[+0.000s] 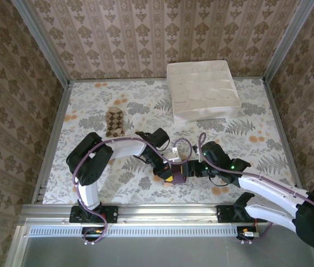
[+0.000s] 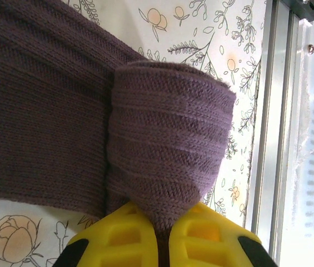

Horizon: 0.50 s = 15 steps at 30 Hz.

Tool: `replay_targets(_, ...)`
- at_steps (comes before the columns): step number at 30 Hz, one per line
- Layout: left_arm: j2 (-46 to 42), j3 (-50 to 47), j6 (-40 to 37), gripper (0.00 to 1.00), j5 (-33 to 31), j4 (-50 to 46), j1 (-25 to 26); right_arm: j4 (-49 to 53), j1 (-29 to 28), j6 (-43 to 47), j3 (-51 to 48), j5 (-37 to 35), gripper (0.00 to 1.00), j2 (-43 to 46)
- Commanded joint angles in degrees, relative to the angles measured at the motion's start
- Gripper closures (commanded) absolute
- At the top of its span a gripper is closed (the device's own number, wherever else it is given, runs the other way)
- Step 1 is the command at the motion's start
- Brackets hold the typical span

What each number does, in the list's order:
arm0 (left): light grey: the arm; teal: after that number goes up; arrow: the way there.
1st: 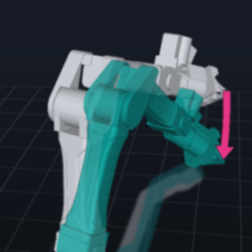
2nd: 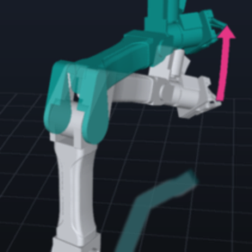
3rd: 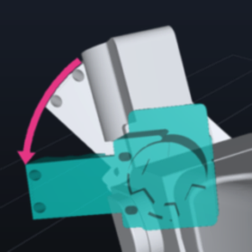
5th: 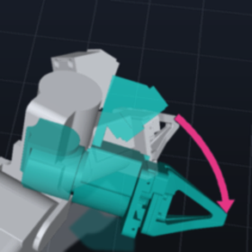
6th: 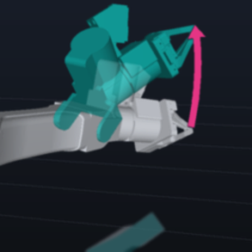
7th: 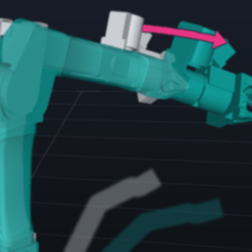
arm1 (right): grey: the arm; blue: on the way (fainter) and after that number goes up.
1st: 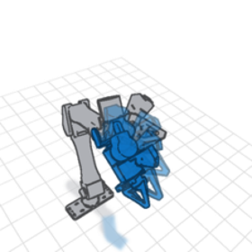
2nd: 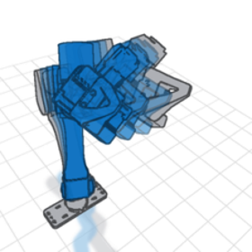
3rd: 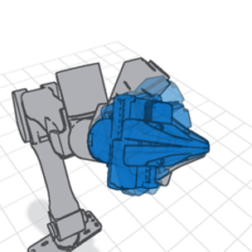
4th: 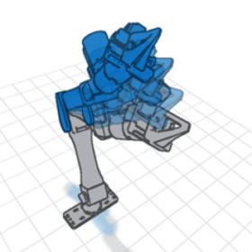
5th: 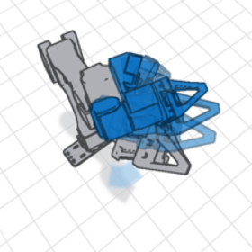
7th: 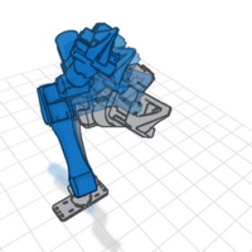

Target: Roll the socks

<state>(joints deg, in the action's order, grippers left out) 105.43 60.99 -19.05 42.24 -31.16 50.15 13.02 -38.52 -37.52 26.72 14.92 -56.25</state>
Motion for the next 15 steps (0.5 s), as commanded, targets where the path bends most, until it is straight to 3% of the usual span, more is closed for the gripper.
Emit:
replay_targets(1, 2.3, 0.8, -0.5, 1.00, -4.7, -0.1, -0.4, -5.4, -0.9, -6.0, -2.9, -1.2, 0.45, -1.2)
replay_targets(15, 1.2, 0.4, -1.2, 1.00, -4.8, 2.5, 0.0, -10.9, -3.8, -8.3, -3.0, -2.0, 0.48, -11.3)
